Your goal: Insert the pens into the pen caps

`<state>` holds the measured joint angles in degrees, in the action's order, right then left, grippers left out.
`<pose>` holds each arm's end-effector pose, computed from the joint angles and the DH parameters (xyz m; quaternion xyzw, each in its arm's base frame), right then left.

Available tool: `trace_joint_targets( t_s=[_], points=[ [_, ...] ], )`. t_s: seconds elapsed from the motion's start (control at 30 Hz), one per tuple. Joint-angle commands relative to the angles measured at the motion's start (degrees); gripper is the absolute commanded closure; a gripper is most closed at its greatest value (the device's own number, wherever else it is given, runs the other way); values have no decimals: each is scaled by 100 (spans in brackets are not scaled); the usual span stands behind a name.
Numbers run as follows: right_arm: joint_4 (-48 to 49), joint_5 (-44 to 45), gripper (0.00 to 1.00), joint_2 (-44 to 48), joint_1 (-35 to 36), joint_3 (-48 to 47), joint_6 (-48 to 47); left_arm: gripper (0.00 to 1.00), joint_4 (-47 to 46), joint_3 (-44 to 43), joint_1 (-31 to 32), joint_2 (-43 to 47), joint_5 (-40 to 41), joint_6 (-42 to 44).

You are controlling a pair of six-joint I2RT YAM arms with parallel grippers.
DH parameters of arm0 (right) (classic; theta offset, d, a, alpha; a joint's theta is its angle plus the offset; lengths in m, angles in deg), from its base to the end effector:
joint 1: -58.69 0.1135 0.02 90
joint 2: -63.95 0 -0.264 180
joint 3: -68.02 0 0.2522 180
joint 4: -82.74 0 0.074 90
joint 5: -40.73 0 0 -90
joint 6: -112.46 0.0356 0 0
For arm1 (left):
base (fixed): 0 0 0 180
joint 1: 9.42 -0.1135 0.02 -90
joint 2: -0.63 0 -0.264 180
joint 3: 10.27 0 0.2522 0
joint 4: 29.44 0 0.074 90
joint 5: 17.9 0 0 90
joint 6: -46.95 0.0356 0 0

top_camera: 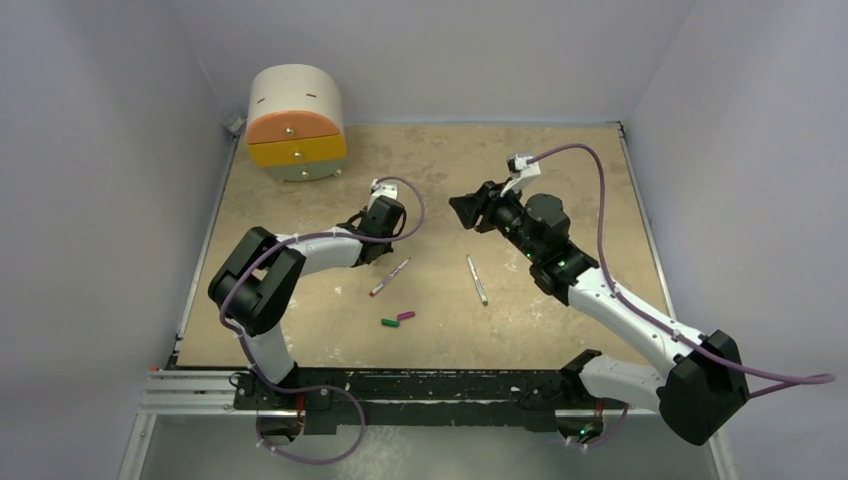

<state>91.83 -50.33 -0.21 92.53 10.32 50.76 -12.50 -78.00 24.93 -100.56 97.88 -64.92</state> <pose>0.2197 0.1481 0.3278 -0.0401 0.6895 0.3787 0.6161 0.2971 -0.1843 0.1517 0.0246 0.9200 0.0296 0.3901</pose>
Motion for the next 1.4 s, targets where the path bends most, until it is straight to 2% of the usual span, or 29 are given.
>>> trace_joint_targets(
  t_s=[0.0, 0.3, 0.37, 0.5, 0.6, 0.7, 1.03, 1.37],
  points=[
    [46, 190, 53, -80, -5, -92, -143, 82, 21, -303, -55, -48, 124, 54],
    [-1461, 1150, 46, -617, -116, -462, -81, 72, 130, -385, -51, -56, 234, 84],
    [-1873, 1236, 38, -845, -199, -545, -48, 71, 132, -374, -49, 20, 248, 71],
    [-2522, 1243, 38, -1397, -250, -619, 55, 71, -10, -344, -44, 392, -94, 62],
    [-2502, 1113, 43, -1517, -255, -405, 216, 71, -166, -359, -49, 825, -570, 3],
    [-2491, 918, 44, -1615, -250, -275, 301, 71, -268, -450, -51, 1181, -859, -73],
    [-2346, 650, 51, -2280, -245, -151, 176, 71, -100, -669, -51, 1779, -840, -7],
    [-2331, 558, 45, -2516, 66, -23, 291, 71, -330, -372, -51, 1857, -899, -54]
  ],
)
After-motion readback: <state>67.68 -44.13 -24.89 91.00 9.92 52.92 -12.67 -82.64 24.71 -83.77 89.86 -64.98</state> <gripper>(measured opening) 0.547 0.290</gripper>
